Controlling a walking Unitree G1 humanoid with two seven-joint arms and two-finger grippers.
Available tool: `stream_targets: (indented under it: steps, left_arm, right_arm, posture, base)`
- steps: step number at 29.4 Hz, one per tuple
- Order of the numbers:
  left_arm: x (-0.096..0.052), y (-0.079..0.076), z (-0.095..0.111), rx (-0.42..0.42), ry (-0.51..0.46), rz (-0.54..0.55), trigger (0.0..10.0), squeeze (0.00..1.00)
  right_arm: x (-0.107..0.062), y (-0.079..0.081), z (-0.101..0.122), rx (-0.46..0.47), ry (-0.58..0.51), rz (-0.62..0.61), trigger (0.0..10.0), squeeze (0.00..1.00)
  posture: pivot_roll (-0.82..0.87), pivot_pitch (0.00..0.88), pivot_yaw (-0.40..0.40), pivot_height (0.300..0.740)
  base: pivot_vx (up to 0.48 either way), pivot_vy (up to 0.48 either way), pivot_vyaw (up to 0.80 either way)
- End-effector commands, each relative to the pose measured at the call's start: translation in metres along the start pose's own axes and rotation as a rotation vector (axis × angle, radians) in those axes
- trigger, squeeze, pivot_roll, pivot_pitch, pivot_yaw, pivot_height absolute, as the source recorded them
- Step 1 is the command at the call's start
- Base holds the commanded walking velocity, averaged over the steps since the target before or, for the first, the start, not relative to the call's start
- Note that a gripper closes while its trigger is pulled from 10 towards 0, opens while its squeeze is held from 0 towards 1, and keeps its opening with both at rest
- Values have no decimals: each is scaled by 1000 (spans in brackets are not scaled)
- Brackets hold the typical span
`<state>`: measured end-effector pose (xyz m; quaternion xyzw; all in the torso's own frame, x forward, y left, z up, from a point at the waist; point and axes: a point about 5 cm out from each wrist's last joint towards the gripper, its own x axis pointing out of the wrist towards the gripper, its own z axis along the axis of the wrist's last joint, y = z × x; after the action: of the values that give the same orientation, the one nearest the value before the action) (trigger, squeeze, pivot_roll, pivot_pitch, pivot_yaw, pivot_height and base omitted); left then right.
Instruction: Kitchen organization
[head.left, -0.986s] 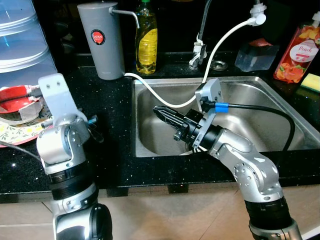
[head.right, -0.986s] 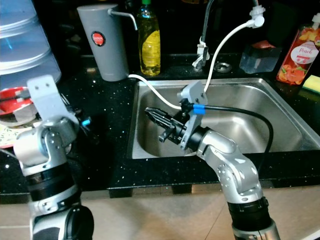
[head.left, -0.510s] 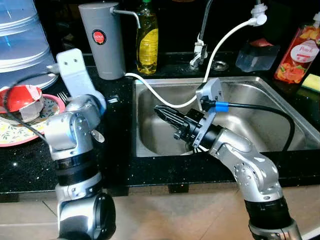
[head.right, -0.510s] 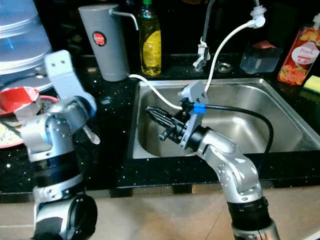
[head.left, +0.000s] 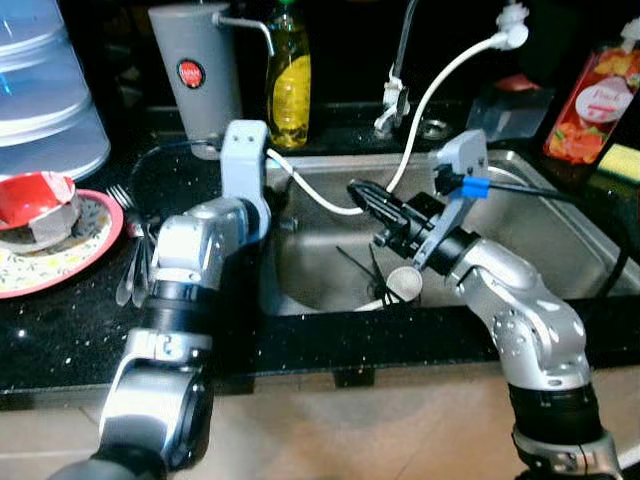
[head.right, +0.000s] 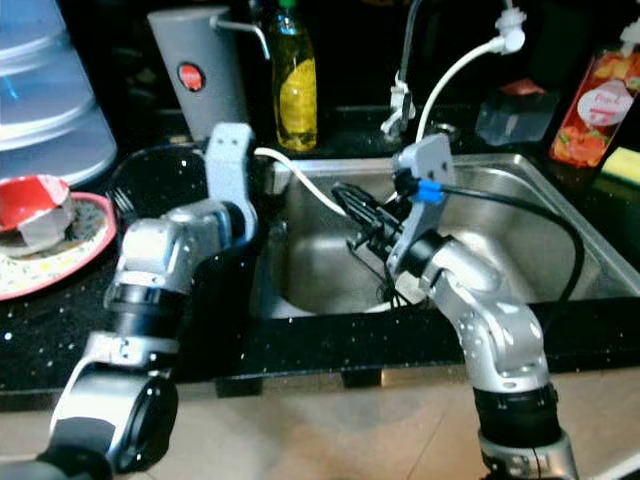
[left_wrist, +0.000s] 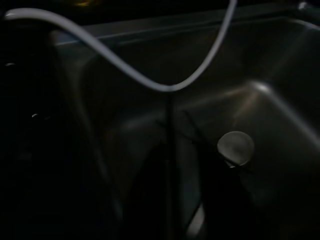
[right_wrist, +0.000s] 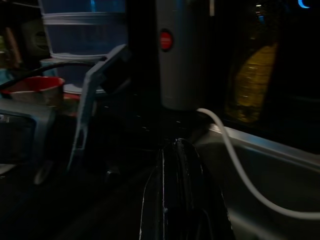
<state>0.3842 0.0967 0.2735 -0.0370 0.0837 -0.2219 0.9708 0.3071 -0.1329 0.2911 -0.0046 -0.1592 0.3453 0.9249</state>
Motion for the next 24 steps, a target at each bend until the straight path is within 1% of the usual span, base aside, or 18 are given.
stream_targets:
  steps: [1,2,3,4,7,10,11,12,13,14,15,16,17,18,20,21,22,24]
  left_arm:
    - [3,-2,-1,-43,-11,-25,10000,961]
    - [5,-4,0,-79,-20,-31,10000,1000]
    - [6,-7,1,-112,-39,-52,10000,1000]
    - [7,-9,3,-129,-57,-61,10000,1000]
    - [8,-8,3,-133,-67,-58,10000,1000]
    - [3,-6,18,-113,-164,-74,10000,1000]
    - [0,-3,22,-79,-186,-44,10000,0]
    - [0,-3,22,-79,-186,-44,10000,0]
    - [-3,2,26,-42,-190,43,10000,0]
    - [-3,2,26,-42,-190,43,10000,0]
    - [-7,8,28,18,-170,153,10000,0]
    - [-7,8,28,18,-170,153,10000,0]
    - [-12,15,29,66,-156,261,10000,0]
    - [-18,24,27,78,-126,362,10000,0]
    - [-18,24,27,78,-126,362,10000,0]
    - [-23,32,25,85,-105,431,10000,0]
    - [-31,43,20,66,-83,504,10000,0]
    - [-42,56,13,45,-56,582,10000,0]
  right_arm:
    - [-2,-1,-2,-4,21,-2,10000,0]
    - [-3,-1,-3,-7,27,-3,10000,0]
    - [-3,-1,-4,-6,35,-6,10000,0]
    - [-3,-1,-6,-5,40,-9,10000,0]
    - [-3,-1,-7,-2,43,-11,10000,0]
    - [-2,1,-7,4,42,-5,10000,0]
    - [-1,2,-7,5,40,-1,10000,0]
    - [-1,2,-7,5,40,-1,10000,0]
    - [-1,3,-6,5,38,8,10000,0]
    - [-1,3,-6,5,38,8,10000,0]
    - [-1,5,-6,6,36,25,10000,0]
    - [-1,5,-6,6,36,25,10000,0]
    - [-1,7,-6,4,37,48,10000,0]
    - [0,9,-6,3,37,67,10000,0]
    - [0,9,-6,3,37,67,10000,0]
    - [0,11,-7,3,37,79,10000,0]
    - [1,13,-6,5,31,98,10000,0]
    - [2,15,-5,8,24,117,10000,0]
  posture:
    - [-65,105,37,740]
    - [-68,104,37,740]
    - [-70,105,36,740]
    - [-70,105,36,740]
    - [-70,106,34,740]
    - [-69,106,34,740]
    - [-66,109,34,740]
    - [-66,109,34,740]
    - [-66,110,34,740]
    - [-66,110,34,740]
    - [-63,112,34,740]
    - [-63,112,34,740]
    - [-63,112,34,740]
    - [-55,114,35,740]
    - [-55,114,35,740]
    - [-55,114,35,740]
    - [-49,115,34,740]
    - [-41,117,37,740]
  base:
    - [0,0,0]
    - [0,0,0]
    - [0,0,0]
    - [0,0,0]
    - [0,0,0]
    - [0,0,0]
    - [0,0,0]
    - [0,0,0]
    - [0,0,0]
    - [0,0,0]
    - [0,0,0]
    - [0,0,0]
    - [0,0,0]
    - [0,0,0]
    - [0,0,0]
    - [0,0,0]
    - [0,0,0]
    - [0,0,0]
